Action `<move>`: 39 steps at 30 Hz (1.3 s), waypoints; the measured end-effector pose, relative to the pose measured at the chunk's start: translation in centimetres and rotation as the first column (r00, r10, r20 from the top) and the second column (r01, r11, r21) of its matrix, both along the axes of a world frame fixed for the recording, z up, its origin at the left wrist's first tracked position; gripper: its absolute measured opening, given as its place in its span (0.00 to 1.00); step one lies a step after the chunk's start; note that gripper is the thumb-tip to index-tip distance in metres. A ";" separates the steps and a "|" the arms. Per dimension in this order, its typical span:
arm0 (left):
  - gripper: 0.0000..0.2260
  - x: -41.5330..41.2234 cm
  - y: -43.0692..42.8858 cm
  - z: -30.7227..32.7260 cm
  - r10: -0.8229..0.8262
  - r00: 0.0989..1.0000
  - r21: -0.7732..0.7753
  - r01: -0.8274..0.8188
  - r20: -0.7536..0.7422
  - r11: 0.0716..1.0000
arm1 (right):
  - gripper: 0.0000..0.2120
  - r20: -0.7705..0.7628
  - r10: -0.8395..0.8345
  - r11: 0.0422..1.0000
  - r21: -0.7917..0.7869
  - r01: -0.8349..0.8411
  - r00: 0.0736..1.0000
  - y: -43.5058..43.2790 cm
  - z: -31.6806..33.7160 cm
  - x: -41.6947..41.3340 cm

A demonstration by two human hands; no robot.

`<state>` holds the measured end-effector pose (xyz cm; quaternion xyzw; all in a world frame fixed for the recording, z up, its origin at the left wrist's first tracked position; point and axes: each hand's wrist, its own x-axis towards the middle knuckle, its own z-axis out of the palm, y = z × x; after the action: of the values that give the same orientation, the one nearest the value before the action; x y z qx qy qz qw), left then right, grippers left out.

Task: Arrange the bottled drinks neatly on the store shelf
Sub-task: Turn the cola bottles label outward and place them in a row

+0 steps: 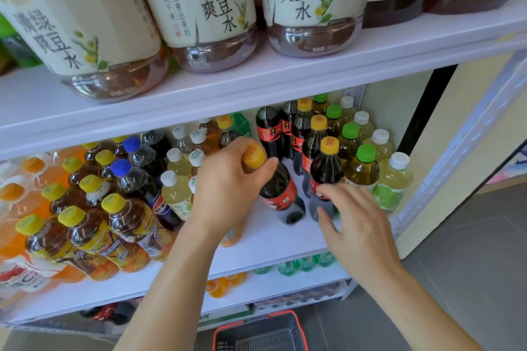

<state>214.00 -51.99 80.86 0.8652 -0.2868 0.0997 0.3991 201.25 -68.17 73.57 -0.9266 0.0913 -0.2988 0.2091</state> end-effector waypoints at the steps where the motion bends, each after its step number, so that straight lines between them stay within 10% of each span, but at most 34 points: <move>1: 0.09 0.5 -0.6 -0.3 0.024 0.998 0.040 -0.027 0.062 0.999 | 0.14 0.069 -0.005 1.000 -0.024 0.007 0.998 -0.5 0.6 0.3; 26: 0.23 10.4 -10.8 -4.2 0.098 0.974 0.114 -0.076 -0.203 0.991 | 0.22 0.010 0.059 0.997 0.041 -0.059 0.998 -4.9 2.1 4.3; 32: 0.11 9.2 -6.3 -2.9 0.268 0.852 0.220 -0.397 0.450 0.891 | 0.25 0.031 0.086 0.991 0.101 -0.089 0.996 -4.6 1.4 3.5; 36: 0.18 10.4 -4.8 -3.0 0.223 0.923 0.623 -0.378 0.314 0.685 | 0.21 0.157 0.027 0.990 0.131 -0.048 0.987 -3.8 1.1 2.8; 39: 0.15 10.0 -4.0 -3.6 0.137 0.947 0.610 -0.295 0.292 0.736 | 0.17 0.256 0.037 0.990 0.124 -0.071 0.966 -3.0 1.0 2.0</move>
<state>224.00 -55.99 77.23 0.9594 -0.2440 0.1390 0.0269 203.29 -71.18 74.53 -0.8672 0.0581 -0.4018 0.2882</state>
